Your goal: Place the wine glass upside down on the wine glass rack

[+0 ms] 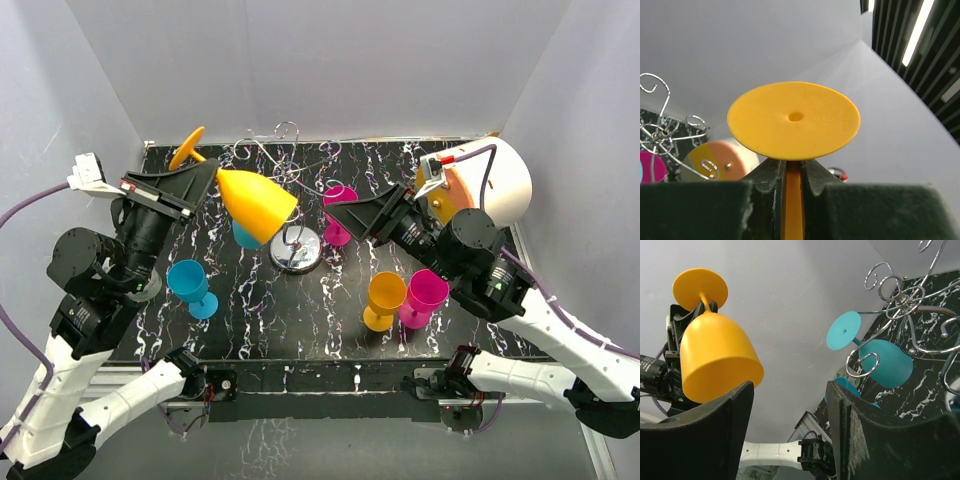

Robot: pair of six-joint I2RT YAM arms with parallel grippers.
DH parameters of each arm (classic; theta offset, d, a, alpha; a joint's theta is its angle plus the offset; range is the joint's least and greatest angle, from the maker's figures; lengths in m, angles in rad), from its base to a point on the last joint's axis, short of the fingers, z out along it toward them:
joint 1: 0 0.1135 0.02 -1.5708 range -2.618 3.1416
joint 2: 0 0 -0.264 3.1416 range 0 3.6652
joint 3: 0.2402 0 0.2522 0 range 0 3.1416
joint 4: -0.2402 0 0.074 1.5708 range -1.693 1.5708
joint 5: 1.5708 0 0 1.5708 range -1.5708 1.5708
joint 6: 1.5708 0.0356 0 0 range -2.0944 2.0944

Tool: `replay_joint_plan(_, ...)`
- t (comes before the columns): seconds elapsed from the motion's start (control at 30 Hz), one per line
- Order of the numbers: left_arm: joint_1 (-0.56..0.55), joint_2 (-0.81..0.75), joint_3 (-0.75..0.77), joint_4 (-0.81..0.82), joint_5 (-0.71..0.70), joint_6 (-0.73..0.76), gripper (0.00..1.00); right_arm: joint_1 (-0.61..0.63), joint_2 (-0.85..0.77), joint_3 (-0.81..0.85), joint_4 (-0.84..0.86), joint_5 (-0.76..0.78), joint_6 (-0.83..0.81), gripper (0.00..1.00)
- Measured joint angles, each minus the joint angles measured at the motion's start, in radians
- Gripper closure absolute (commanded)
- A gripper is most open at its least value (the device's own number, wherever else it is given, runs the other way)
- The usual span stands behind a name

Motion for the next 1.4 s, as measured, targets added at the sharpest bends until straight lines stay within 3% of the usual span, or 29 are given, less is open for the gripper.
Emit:
replay_joint_plan(0.3, 0.001, -0.037, -0.126, -0.01, 0.299, 0.366, 1.0, 0.0, 0.008, 0.04, -0.086, -0.044, -0.058, 0.32)
replay_joint_plan(0.53, 0.001, -0.041, -0.243, 0.016, 0.562, 0.651, 1.0, 0.0, 0.081, 0.04, 0.002, -0.156, -0.075, 0.32)
replay_joint_plan(0.7, 0.001, -0.081, -0.298, 0.04, 0.666, 0.776, 1.0, 0.002, 0.116, 0.014, 0.092, -0.196, -0.01, 0.33)
replay_joint_plan(1.1, 0.001, -0.134, -0.314, 0.016, 0.718, 0.987, 1.0, 0.002, 0.197, -0.017, 0.166, -0.246, 0.169, 0.42)
replay_joint_plan(1.4, 0.001, -0.153, -0.315, -0.064, 0.627, 1.082, 1.0, 0.002, 0.188, -0.019, 0.13, -0.217, 0.214, 0.44)
